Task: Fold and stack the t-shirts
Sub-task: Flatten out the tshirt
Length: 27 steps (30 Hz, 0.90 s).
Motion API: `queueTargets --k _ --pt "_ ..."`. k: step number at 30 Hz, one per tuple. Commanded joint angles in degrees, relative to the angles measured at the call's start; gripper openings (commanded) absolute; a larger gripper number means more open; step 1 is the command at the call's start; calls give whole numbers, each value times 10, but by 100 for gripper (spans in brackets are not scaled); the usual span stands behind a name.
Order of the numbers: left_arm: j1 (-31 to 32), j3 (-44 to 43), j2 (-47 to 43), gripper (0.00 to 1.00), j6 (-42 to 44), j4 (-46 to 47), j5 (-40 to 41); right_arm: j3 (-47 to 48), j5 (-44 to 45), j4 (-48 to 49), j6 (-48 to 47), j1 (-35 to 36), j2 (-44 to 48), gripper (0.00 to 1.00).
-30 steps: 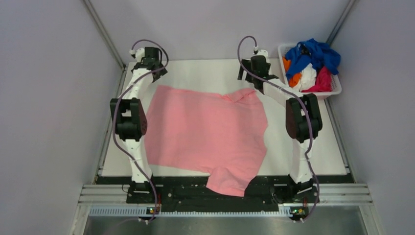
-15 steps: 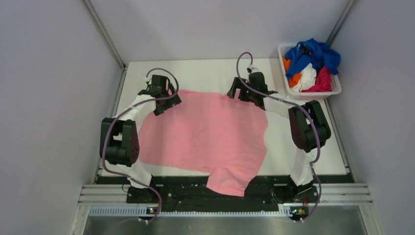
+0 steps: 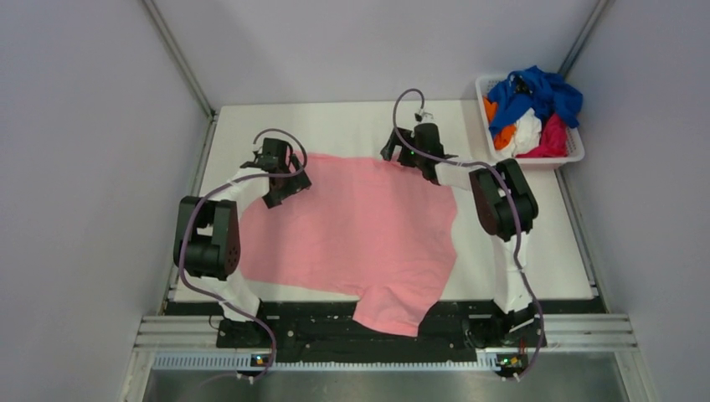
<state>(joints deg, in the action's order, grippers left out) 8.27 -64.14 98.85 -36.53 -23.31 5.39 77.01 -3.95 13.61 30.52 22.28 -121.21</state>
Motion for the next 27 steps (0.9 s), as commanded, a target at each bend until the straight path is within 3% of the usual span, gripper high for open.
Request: queueTargets --k 1,6,11,13,17,24,27 --pt "-2 -23 -1 99 -6 13 13 91 48 111 14 6 -67 99" --pt "-2 -41 0 99 -4 -2 25 249 90 128 20 7 -156 99" --pt "-2 -55 -6 99 1 -15 41 439 132 -64 17 7 -211 99" --pt "-2 -56 -9 99 2 -15 42 461 145 -126 16 7 -201 99" --pt "-2 -65 -10 99 6 -22 54 336 136 -135 -2 7 -93 99" --pt "-2 -59 -2 99 2 -22 30 -22 163 -242 17 31 163 99" --pt "-2 -58 11 99 0 -27 19 -129 160 -256 37 56 244 99"
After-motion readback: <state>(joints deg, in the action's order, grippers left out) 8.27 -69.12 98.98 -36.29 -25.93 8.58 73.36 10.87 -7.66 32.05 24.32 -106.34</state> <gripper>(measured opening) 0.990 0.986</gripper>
